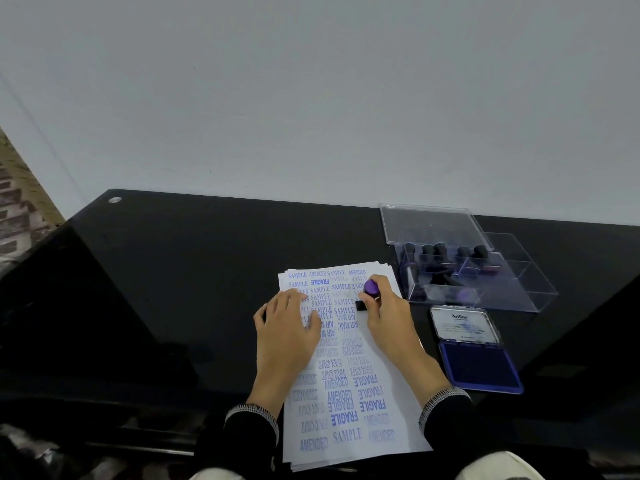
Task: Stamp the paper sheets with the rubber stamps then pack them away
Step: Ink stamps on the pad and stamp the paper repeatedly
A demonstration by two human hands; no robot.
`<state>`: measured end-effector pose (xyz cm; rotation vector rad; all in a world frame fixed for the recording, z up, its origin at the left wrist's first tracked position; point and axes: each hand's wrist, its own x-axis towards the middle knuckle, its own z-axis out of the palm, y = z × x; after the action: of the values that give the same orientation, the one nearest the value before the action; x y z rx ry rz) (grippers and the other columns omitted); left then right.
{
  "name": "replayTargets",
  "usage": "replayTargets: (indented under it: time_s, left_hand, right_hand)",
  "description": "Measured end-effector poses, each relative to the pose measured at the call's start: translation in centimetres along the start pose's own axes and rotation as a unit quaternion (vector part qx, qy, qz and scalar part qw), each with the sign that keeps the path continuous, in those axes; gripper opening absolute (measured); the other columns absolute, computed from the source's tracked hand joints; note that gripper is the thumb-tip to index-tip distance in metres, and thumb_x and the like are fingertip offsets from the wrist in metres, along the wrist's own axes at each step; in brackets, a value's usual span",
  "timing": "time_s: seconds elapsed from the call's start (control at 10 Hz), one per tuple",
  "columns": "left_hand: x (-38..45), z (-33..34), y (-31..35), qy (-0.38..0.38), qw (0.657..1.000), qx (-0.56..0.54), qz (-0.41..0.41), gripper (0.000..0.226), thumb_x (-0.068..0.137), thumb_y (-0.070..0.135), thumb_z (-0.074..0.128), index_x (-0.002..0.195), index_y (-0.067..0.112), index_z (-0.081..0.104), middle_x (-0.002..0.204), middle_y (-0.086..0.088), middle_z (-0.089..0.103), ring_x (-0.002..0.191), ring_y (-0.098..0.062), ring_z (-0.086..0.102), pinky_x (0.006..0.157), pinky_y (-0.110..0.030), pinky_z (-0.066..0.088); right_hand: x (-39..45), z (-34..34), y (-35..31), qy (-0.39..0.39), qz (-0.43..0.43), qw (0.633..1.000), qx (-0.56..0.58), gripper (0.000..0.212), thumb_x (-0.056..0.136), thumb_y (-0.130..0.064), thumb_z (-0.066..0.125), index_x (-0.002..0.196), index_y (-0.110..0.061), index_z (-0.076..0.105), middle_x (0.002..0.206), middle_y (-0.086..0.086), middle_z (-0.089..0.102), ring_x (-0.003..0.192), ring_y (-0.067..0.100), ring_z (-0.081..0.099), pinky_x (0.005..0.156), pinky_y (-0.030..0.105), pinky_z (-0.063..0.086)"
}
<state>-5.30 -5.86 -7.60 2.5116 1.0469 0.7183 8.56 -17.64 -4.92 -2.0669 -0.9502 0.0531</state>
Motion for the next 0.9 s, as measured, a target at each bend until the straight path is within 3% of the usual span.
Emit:
replayTargets:
  time_s: [0.4,0.9]
  left_hand:
    - [-0.03,0.04,-0.04,-0.002,1.000,-0.001,-0.002,0.035,0.093,0.044,0.049,0.124,0.027,0.052,0.133,0.011,0.050,0.128,-0.007,0.041,0.110,-0.032,0.021]
    - [-0.09,-0.08,0.04,-0.003,1.000,-0.009,-0.004,0.037,0.093,0.044,0.050,0.125,0.027,0.052,0.134,0.011,0.050,0.128,-0.008,0.041,0.111,-0.033,0.022]
  right_hand:
    - [0.20,0.24,-0.17,0.027,-0.017,0.999,0.025,0.024,0.094,-0.010,0.053,0.118,-0.006,0.051,0.085,0.000,0.056,0.071,0.013,0.053,0.061,0.003,0.041]
    - [0.07,0.41,-0.14,0.021,-0.029,0.999,-0.002,0.020,0.095,-0.010,0.052,0.115,-0.009,0.049,0.085,0.001,0.056,0.074,0.017,0.055,0.058,0.009,0.040]
